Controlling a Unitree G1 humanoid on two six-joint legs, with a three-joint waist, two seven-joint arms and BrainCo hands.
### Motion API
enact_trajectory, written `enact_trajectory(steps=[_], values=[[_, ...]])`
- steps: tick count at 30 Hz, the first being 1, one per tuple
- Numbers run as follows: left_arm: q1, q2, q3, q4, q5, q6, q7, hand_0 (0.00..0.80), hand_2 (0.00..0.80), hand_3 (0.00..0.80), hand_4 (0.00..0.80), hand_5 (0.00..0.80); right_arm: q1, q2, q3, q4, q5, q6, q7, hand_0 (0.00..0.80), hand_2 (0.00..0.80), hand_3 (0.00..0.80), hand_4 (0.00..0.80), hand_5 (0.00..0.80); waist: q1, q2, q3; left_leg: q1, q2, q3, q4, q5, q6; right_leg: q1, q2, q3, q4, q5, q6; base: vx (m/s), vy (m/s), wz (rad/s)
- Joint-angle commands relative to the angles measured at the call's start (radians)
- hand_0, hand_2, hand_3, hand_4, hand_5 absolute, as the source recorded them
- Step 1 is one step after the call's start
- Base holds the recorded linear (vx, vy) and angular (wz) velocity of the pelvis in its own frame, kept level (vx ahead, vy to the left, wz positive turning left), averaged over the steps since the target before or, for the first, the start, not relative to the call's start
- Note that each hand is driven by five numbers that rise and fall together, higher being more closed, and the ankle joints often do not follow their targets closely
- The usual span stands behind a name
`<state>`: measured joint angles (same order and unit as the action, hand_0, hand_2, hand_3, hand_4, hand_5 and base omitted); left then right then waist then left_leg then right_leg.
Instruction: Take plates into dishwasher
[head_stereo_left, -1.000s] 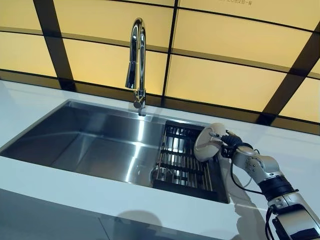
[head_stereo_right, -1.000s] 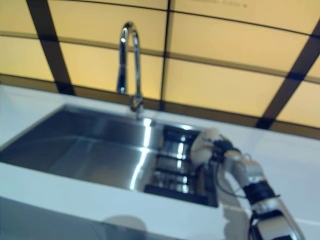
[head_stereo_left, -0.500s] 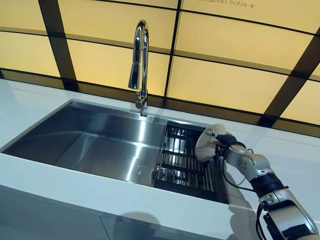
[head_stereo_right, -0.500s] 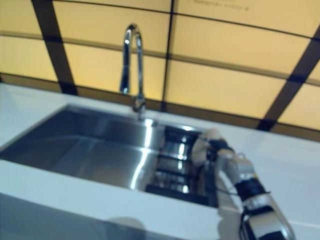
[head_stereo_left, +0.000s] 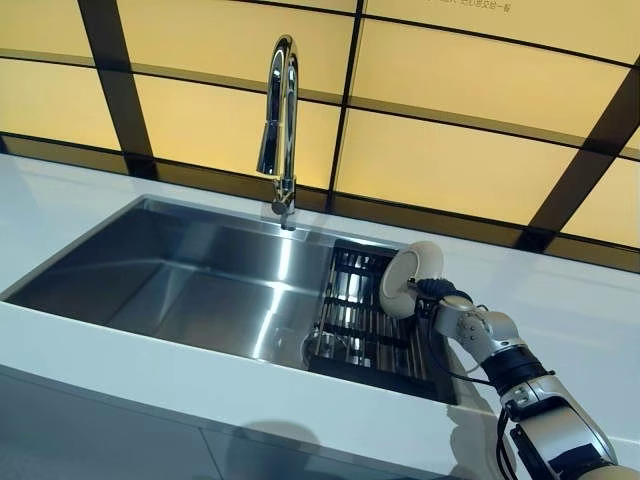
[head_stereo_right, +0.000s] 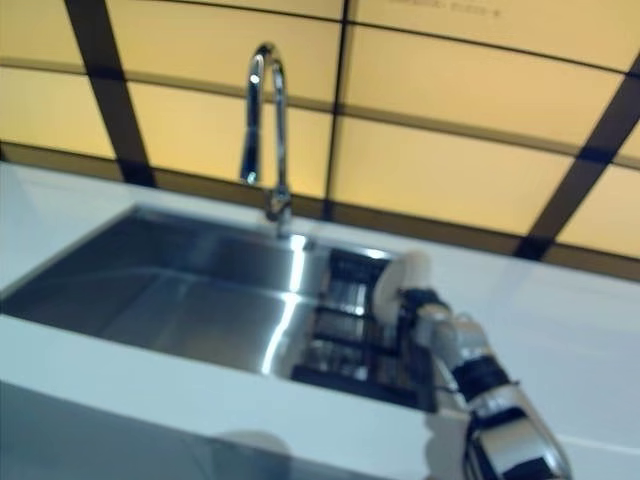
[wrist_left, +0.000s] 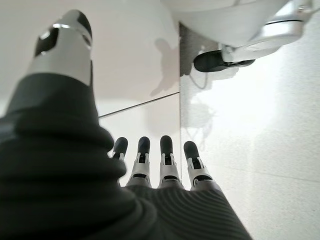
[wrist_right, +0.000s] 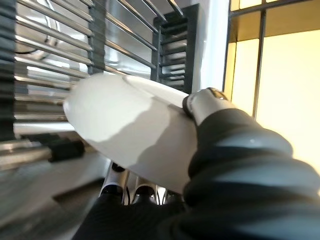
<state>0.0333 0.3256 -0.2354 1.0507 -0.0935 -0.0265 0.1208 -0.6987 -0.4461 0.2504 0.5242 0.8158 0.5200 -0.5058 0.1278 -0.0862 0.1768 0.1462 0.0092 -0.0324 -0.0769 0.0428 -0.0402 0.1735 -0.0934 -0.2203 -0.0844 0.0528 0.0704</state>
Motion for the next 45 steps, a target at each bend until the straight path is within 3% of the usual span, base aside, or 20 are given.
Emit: enact_trajectory(steps=[1,14,19,24,27,33,41,45], values=[[-0.052,0.004,-0.055,0.011,-0.018,-0.014,0.016,0.000,0.000,0.000,0.000,0.000,-0.098,-0.019,0.029,0.002,0.005,-0.056,0.014,0.800,0.800,0.800,0.800,0.800,0.044,-0.004,0.001,-0.012,-0.028,0.044,0.053,-0.052,0.018,-0.006,-0.008,-0.012,0.040,0.007,0.027,0.000,0.000,0.00],[-0.044,0.000,-0.057,0.003,-0.020,-0.019,0.018,0.000,0.000,0.000,0.000,0.000,-0.091,-0.025,0.021,-0.032,-0.046,-0.084,0.022,0.800,0.800,0.800,0.800,0.800,0.041,0.000,-0.004,-0.008,-0.029,0.047,0.046,-0.051,0.020,-0.005,-0.011,-0.013,0.038,0.008,0.029,0.000,0.000,0.00],[-0.037,0.000,-0.048,0.000,-0.013,-0.023,0.013,0.000,0.000,0.000,0.000,0.000,-0.099,-0.065,0.012,-0.078,-0.135,-0.108,0.082,0.800,0.800,0.800,0.800,0.800,0.036,-0.001,-0.007,-0.006,-0.030,0.048,0.042,-0.051,0.019,-0.008,-0.012,-0.013,0.039,0.009,0.031,0.000,0.000,0.00],[-0.023,0.002,-0.024,-0.003,0.009,-0.028,0.007,0.000,0.000,0.000,0.000,0.000,-0.090,-0.166,-0.020,-0.210,-0.198,-0.118,0.134,0.800,0.800,0.800,0.800,0.800,0.018,-0.008,-0.011,-0.004,-0.031,0.054,0.038,-0.055,0.022,-0.016,-0.019,-0.004,0.043,0.013,0.042,-0.030,0.030,0.00],[-0.012,0.004,-0.006,-0.010,0.022,-0.028,0.004,0.000,0.000,0.000,0.000,0.000,-0.064,-0.226,-0.064,-0.315,-0.229,-0.150,0.136,0.800,0.800,0.800,0.800,0.800,-0.001,-0.011,-0.014,-0.003,-0.032,0.060,0.038,-0.060,0.026,-0.025,-0.025,0.009,0.047,0.016,0.049,-0.053,0.050,0.01],[0.001,0.010,0.022,-0.004,0.043,-0.045,-0.004,0.000,0.000,0.000,0.000,0.000,-0.016,-0.319,-0.177,-0.506,-0.146,-0.237,0.097,0.800,0.800,0.800,0.800,0.800,-0.043,-0.020,-0.028,-0.013,-0.044,0.076,0.044,-0.067,0.040,-0.062,-0.041,0.047,0.060,0.037,0.070,-0.054,0.059,-0.04],[0.003,0.014,0.023,0.010,0.034,-0.085,-0.009,0.000,0.000,0.000,0.000,0.000,0.045,-0.396,-0.262,-0.613,-0.125,-0.322,0.112,0.800,0.800,0.800,0.800,0.800,-0.086,-0.019,-0.046,-0.015,-0.058,0.090,0.062,-0.097,0.056,-0.111,-0.065,0.091,0.096,0.051,0.097,-0.048,0.096,-0.20],[0.019,0.022,0.020,0.032,0.064,-0.097,-0.008,0.000,0.000,0.000,0.000,0.000,0.099,-0.434,-0.319,-0.664,-0.111,-0.370,0.092,0.800,0.800,0.800,0.800,0.800,-0.105,-0.028,-0.050,-0.027,-0.066,0.085,0.064,-0.087,0.055,-0.155,-0.071,0.118,0.096,0.096,0.109,-0.028,0.034,-0.23]])
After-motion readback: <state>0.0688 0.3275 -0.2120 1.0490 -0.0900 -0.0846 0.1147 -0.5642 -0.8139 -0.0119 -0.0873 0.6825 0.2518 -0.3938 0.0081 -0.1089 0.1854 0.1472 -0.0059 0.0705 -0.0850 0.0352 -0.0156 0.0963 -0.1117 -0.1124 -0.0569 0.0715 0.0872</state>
